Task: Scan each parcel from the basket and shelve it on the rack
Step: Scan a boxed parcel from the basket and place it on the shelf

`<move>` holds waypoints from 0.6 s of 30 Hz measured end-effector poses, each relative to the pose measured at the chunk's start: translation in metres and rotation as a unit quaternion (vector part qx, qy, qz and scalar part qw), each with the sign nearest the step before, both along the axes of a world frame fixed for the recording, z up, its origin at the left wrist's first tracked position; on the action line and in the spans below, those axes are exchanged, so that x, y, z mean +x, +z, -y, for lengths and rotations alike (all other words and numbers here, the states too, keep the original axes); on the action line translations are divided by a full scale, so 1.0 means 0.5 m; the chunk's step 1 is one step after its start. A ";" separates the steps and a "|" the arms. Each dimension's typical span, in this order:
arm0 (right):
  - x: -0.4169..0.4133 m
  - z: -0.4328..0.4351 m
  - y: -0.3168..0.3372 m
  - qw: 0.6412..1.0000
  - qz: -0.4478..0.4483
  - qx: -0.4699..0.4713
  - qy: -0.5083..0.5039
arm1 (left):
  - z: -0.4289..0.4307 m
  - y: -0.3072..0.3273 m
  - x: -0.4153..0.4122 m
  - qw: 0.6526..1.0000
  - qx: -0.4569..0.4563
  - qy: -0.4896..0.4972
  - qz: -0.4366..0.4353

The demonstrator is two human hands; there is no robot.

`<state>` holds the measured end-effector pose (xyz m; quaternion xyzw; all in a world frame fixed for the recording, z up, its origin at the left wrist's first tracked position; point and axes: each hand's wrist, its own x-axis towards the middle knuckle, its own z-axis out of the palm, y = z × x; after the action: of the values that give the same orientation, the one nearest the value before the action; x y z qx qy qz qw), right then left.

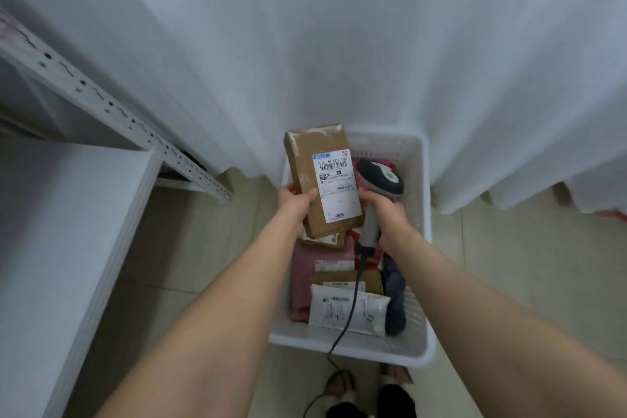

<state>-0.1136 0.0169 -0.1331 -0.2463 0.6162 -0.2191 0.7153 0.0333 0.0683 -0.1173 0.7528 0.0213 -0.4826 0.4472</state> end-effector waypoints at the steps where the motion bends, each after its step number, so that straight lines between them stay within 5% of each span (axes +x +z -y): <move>1: 0.003 -0.001 0.053 1.000 0.010 -0.005 -0.002 | 0.000 0.054 0.007 1.000 -0.005 -0.004 0.006; 10: 0.008 -0.053 0.450 0.994 0.101 -0.034 -0.002 | -0.079 0.463 0.030 0.994 -0.059 -0.093 -0.007; 18: -0.060 -0.152 0.657 0.986 0.120 -0.093 0.067 | -0.205 0.664 -0.039 0.991 -0.109 -0.013 0.072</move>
<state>-0.1436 0.0928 0.1956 -0.3250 0.4851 -0.2548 0.7708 0.0139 0.1706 0.2146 0.7322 -0.0738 -0.4325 0.5209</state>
